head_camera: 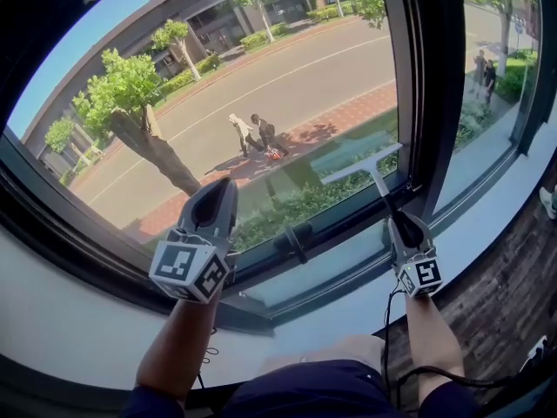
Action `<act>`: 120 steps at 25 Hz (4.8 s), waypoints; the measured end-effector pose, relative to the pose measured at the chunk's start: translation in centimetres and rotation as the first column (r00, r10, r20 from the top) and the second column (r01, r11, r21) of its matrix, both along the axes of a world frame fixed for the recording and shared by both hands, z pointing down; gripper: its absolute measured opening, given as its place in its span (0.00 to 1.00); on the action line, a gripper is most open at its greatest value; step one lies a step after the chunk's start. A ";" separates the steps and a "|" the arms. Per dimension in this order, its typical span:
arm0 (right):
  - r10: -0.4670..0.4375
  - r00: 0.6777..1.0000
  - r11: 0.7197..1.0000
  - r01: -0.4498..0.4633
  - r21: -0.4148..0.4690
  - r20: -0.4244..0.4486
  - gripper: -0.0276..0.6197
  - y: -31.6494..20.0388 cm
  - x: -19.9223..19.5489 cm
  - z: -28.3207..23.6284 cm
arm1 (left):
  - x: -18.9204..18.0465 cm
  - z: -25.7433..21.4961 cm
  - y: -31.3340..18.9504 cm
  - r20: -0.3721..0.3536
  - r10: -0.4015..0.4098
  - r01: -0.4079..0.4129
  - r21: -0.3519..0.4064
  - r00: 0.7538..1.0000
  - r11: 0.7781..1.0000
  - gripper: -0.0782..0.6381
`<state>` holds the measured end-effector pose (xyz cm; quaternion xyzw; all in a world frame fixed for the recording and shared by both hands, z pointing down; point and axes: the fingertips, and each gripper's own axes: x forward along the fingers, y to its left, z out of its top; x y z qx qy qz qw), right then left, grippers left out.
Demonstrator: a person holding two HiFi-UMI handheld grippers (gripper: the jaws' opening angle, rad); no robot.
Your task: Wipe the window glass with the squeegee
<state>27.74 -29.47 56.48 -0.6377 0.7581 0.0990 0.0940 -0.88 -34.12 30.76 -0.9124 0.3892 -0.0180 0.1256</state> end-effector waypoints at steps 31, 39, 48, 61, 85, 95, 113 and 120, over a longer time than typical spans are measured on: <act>-0.044 0.999 0.991 0.043 -0.125 -0.002 0.20 2.0 -0.4 -2.8 | -4.0 0.6 -2.3 -0.069 -0.104 0.098 -0.084 0.992 0.992 0.12; -0.006 1.000 0.999 0.005 0.041 0.031 0.20 2.1 -2.8 -13.1 | -8.3 -0.1 -2.5 -0.135 -0.097 0.085 -0.096 0.986 0.992 0.12; 0.017 1.000 0.985 -0.017 0.174 -0.001 0.20 2.8 -5.0 -22.3 | -9.5 -1.6 -1.5 -0.152 -0.098 0.087 -0.080 0.984 0.993 0.12; 0.003 1.000 0.935 -0.005 0.354 0.007 0.20 2.7 -8.3 -34.7 | -11.7 -3.2 -1.1 -0.182 -0.087 0.078 -0.053 0.979 0.996 0.12; -0.031 0.998 0.815 0.059 0.576 -0.058 0.20 -2.7 -12.0 -47.0 | -14.7 -7.4 -0.9 -0.162 -0.186 0.192 0.025 0.969 0.981 0.12; -0.050 0.997 0.838 0.072 0.541 -0.054 0.20 -3.9 -13.8 -47.6 | -16.3 -7.5 -0.3 -0.196 -0.179 0.187 0.021 0.964 0.982 0.12; -0.068 0.997 0.887 0.075 0.455 -0.032 0.20 -3.1 -12.7 -41.8 | -14.9 -5.9 1.2 -0.147 -0.169 0.168 -0.020 0.975 0.986 0.12; -0.070 0.997 0.905 0.080 0.419 -0.040 0.20 -2.8 -12.3 -39.4 | -14.3 -4.9 1.5 -0.135 -0.170 0.165 -0.045 0.976 0.985 0.12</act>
